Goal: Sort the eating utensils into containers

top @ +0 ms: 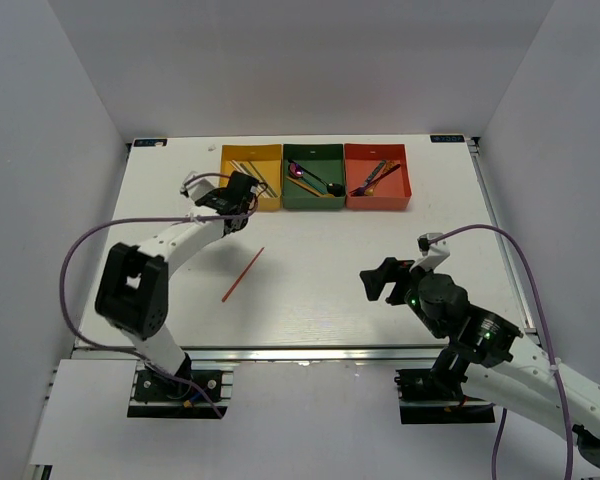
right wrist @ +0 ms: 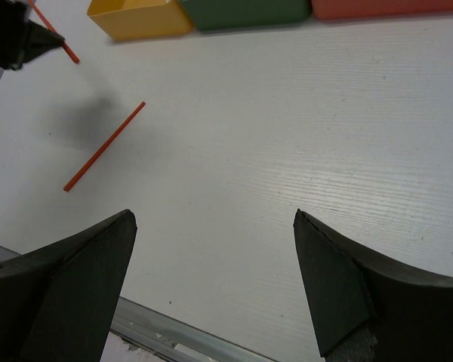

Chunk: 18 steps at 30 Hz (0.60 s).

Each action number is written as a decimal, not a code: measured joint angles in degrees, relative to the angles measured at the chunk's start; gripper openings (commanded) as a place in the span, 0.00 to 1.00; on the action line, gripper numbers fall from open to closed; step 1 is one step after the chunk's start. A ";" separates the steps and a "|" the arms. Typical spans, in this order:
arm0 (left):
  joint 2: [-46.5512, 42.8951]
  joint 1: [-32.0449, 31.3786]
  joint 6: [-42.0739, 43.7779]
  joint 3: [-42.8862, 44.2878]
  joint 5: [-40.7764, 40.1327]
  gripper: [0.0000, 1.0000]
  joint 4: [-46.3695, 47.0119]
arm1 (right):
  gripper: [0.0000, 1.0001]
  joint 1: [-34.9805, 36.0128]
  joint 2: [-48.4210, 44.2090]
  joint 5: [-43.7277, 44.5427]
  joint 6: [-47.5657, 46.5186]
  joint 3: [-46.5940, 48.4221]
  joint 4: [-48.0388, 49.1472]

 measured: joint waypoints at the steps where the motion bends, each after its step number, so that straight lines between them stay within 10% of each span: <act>1: -2.40 -0.35 3.28 -0.50 0.11 0.00 3.04 | 0.89 0.00 0.22 0.09 0.00 0.00 0.00; 6: -6.51 -1.03 16.92 0.22 3.48 0.00 15.61 | 0.89 0.00 1.14 0.13 0.00 0.09 0.00; 18: 15.69 -0.42 25.33 24.70 10.84 0.00 19.93 | 0.89 0.00 1.57 1.18 0.09 0.48 -0.90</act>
